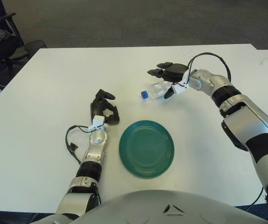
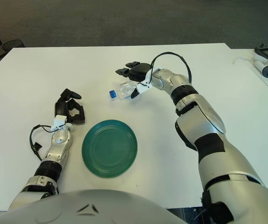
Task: Put the bottle into the plate.
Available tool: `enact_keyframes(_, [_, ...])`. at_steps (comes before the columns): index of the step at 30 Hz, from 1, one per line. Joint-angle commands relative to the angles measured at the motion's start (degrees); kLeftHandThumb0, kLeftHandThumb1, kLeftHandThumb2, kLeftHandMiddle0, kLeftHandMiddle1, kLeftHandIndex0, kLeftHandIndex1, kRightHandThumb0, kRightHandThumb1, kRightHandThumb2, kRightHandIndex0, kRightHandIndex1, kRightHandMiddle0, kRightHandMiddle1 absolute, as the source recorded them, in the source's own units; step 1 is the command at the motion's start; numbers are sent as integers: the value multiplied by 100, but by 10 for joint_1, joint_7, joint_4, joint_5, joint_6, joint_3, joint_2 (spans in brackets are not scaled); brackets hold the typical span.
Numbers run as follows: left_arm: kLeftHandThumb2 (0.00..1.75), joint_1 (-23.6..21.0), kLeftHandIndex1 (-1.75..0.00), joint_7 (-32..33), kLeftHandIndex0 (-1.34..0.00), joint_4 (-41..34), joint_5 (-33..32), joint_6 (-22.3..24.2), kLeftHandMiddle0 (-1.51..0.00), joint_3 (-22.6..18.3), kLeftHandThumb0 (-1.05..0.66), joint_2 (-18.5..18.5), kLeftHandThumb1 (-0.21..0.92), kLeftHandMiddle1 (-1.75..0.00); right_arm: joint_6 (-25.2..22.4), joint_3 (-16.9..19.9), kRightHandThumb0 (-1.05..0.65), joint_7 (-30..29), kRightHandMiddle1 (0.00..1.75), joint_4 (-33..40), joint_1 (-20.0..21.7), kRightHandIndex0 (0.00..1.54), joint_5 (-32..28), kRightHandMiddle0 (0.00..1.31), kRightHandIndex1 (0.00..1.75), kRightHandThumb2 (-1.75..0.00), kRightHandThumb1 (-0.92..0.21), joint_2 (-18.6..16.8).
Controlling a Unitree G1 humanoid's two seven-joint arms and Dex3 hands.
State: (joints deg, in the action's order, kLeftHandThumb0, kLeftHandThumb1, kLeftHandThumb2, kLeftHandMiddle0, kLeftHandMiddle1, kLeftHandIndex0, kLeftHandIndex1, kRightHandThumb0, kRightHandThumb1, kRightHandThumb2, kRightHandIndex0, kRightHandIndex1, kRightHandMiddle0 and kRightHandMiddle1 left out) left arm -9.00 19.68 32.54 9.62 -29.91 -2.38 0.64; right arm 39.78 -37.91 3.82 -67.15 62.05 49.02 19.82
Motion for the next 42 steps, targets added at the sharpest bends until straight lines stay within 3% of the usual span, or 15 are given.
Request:
enact_keyframes(1, [174, 20, -175, 9, -70, 21, 9, 4, -94, 2, 0, 0, -9, -164, -2, -7, -105, 19, 0, -7, 7, 0, -2, 0, 0, -25, -92, -7])
enact_keyframes(16, [174, 23, -175, 14, -70, 9, 12, 25, -95, 3, 0, 3, -9, -163, -25, -20, -105, 46, 0, -12, 4, 0, 2, 0, 0, -23, -92, -19])
enact_keyframes(29, [172, 23, -175, 9, -68, 18, 4, 11, -93, 1, 0, 4, -7, -164, -59, -60, -105, 23, 1, -40, -11, 0, 29, 1, 0, -24, -92, -43])
enact_keyframes(42, [175, 22, -175, 25, -71, 16, 23, 16, -95, 6, 0, -1, -10, -162, -87, -84, -105, 22, 0, -59, -20, 0, 33, 0, 0, -13, -92, -61])
